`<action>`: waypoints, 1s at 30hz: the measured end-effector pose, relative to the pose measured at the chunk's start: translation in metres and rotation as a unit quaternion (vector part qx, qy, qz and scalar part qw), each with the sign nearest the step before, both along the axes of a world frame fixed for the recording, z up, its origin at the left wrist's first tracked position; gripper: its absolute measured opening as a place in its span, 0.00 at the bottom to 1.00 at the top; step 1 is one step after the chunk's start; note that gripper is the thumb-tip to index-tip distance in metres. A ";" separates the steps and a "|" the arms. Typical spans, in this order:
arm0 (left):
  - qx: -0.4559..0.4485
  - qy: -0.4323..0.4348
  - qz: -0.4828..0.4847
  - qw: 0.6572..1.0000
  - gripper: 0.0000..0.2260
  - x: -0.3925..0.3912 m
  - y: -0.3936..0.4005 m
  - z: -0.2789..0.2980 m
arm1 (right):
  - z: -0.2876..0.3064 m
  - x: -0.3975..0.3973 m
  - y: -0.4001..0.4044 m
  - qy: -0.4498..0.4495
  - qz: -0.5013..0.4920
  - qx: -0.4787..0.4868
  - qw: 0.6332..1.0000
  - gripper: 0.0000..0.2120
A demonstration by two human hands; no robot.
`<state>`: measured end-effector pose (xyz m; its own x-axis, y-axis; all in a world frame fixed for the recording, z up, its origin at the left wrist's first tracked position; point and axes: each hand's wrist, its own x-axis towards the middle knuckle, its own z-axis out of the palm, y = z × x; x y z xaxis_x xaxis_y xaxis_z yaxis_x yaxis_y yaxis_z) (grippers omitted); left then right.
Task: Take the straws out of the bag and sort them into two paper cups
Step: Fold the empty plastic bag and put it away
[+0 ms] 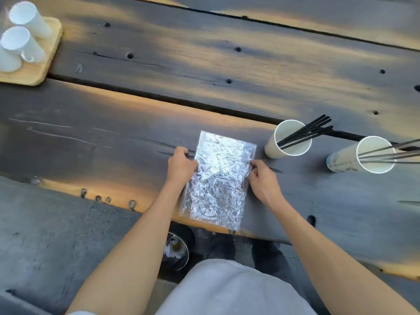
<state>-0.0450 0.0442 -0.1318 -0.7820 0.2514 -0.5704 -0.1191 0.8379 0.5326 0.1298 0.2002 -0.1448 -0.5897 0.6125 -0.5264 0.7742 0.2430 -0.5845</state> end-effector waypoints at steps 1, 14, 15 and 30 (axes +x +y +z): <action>-0.015 -0.016 -0.022 1.000 0.17 -0.005 0.002 0.000 | 0.000 0.002 0.001 0.005 0.003 -0.003 1.000 0.18; 0.031 -0.158 -0.059 0.985 0.05 -0.003 -0.036 0.002 | 0.001 0.009 0.002 0.011 -0.071 -0.045 0.996 0.17; 0.042 -0.159 -0.051 0.985 0.04 -0.001 -0.040 0.003 | 0.003 0.009 0.000 0.008 -0.075 -0.049 0.996 0.17; 0.277 -0.191 0.140 0.931 0.05 0.030 -0.080 0.026 | 0.025 -0.010 -0.026 -0.014 -0.090 -0.239 0.967 0.25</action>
